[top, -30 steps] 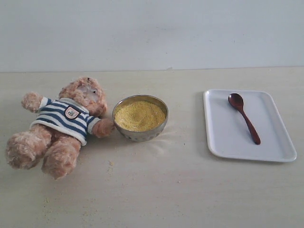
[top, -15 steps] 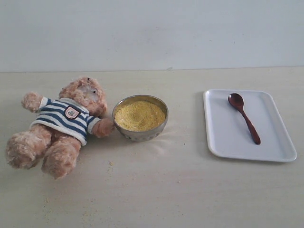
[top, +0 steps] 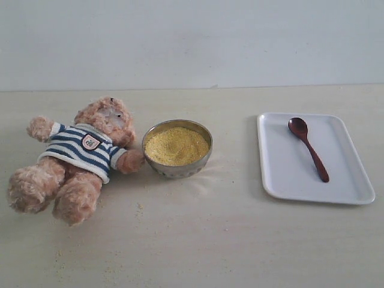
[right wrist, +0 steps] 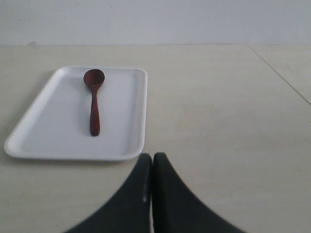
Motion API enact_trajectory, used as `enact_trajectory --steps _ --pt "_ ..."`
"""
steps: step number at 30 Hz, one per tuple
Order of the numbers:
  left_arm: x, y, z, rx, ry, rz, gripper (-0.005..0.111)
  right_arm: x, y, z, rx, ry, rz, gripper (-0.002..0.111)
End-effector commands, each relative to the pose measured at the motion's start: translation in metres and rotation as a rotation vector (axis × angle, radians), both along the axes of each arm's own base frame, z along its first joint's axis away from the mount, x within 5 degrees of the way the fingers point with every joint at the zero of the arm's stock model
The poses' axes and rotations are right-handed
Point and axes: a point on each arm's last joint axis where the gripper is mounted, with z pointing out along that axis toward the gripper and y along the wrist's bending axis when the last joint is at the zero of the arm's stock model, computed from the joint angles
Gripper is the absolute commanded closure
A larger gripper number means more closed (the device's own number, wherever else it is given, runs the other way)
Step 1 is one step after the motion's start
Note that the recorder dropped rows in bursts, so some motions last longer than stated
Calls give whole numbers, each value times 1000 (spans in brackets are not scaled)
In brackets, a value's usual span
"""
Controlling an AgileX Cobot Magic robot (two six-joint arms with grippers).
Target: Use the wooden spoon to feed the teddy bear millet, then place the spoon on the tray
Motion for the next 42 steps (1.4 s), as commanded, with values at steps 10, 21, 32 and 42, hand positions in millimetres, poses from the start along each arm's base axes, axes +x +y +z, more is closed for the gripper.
enact_trajectory --steps 10,21,32,42 --pt "-2 -7 -6 26 51 -60 102 0 0 1 -3 -8 2 108" --pt "-2 -7 -6 37 48 -61 102 0 0 1 -3 -8 2 108" --pt "-2 -7 -6 37 48 -61 102 0 0 1 -3 -8 2 108" --pt "-2 -7 -6 37 48 -61 102 0 0 1 -3 -8 2 108"
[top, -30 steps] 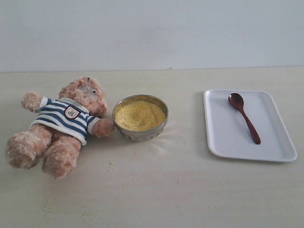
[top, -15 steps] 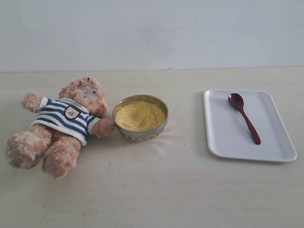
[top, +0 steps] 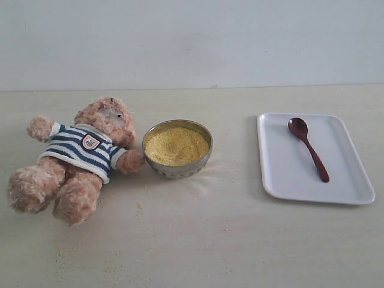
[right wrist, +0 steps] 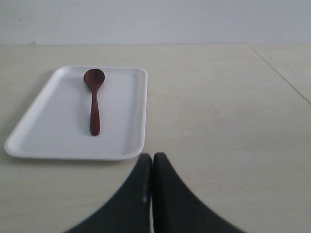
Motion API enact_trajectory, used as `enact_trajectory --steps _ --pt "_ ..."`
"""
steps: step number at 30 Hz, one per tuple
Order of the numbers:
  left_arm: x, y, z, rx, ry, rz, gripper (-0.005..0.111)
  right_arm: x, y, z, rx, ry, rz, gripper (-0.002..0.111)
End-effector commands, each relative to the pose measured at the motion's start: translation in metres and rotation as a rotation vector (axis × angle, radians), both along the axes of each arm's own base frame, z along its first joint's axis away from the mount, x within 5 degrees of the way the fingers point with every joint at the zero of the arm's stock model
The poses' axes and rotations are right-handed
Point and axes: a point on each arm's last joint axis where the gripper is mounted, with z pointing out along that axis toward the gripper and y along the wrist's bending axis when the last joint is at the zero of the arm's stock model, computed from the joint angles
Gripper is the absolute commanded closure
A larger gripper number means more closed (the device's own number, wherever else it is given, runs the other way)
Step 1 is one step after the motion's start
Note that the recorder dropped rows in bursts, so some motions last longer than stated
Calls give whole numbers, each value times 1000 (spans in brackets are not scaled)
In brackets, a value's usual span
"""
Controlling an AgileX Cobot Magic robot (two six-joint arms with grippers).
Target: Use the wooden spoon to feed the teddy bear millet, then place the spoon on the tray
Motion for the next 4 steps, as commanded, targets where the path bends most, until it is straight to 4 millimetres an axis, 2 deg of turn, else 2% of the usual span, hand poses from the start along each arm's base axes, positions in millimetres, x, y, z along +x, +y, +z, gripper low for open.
enact_trajectory --steps 1,4 --pt "0 0 0 -5 -10 1 102 0 0 1 -5 -8 3 108" --pt "0 0 0 -5 -10 1 102 0 0 1 -5 -8 3 108"
